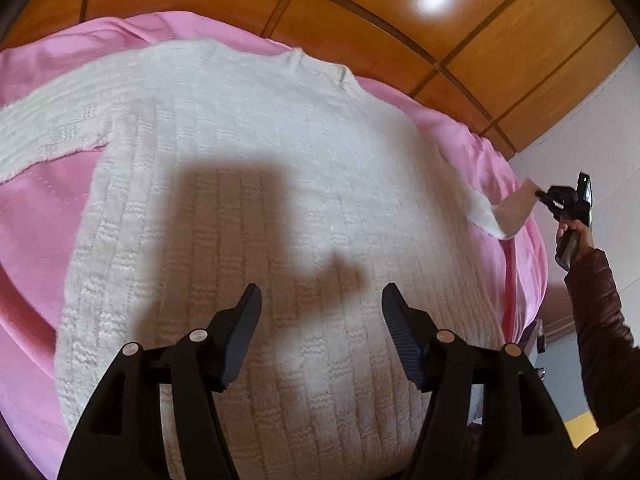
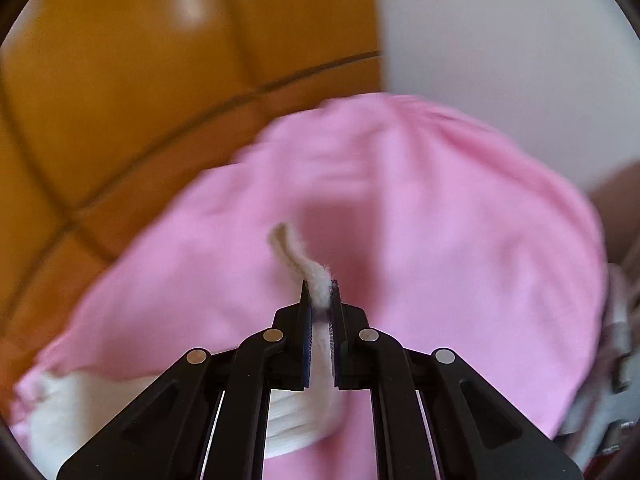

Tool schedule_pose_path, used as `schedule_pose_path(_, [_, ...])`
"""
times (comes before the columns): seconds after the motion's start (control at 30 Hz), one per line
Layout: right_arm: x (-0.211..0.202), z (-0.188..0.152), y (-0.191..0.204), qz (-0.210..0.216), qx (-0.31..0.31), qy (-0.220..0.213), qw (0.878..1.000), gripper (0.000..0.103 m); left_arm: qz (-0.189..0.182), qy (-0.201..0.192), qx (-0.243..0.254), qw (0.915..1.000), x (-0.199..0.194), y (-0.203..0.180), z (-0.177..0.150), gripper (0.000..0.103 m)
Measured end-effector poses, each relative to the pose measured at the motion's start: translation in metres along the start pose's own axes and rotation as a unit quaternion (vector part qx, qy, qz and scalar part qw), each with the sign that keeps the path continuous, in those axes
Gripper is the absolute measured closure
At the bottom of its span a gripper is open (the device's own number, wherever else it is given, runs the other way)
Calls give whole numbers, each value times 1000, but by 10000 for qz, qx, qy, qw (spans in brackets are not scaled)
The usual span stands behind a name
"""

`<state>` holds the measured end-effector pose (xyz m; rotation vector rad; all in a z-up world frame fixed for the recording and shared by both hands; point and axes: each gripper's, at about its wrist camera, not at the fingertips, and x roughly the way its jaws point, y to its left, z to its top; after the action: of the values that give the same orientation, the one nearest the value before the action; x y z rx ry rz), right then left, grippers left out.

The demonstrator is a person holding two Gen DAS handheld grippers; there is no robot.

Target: Fold small clothes

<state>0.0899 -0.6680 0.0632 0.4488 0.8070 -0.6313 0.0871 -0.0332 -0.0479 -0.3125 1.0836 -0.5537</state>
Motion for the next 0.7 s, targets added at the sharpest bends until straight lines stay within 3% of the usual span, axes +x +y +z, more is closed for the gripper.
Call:
schedule_pose_path(0.1, [-17,-13,77,924,-425,87,9948,97,-64,-38,-150,9999,-3,10,2,40])
schedule_pose_path(0.23, [-36,-41,190,2052,-1044,289,9727,97,-60,-154,-212,9996,-11,12,4,40])
schedule_pose_path(0.37, [-57,-90,312,3038,-1787,618,9338,97,-71,-327,-263,9991,-22,19,9,37])
schedule_pose_path(0.43, [-66,-112,354,3598,-2114,855,9047,95,-106,-420,-330,9985,-27,25,12,36])
schedule_pose_path(0.47, [-72,-123,373,3953,-2203,1007,8861,88,-91,-477,-364,9982,-30,29,14,36])
schedule_pose_path(0.5, [-77,-127,382,4073,-2240,1044,8792,81,-81,-504,-392,9979,-31,31,15,36])
schedule_pose_path(0.57, [-88,-130,386,4219,-2156,904,8760,31,-96,-545,-441,9975,-33,37,18,36])
schedule_pose_path(0.7, [-89,-124,345,4042,-1845,714,8930,27,-44,-637,-531,9965,-30,51,31,36])
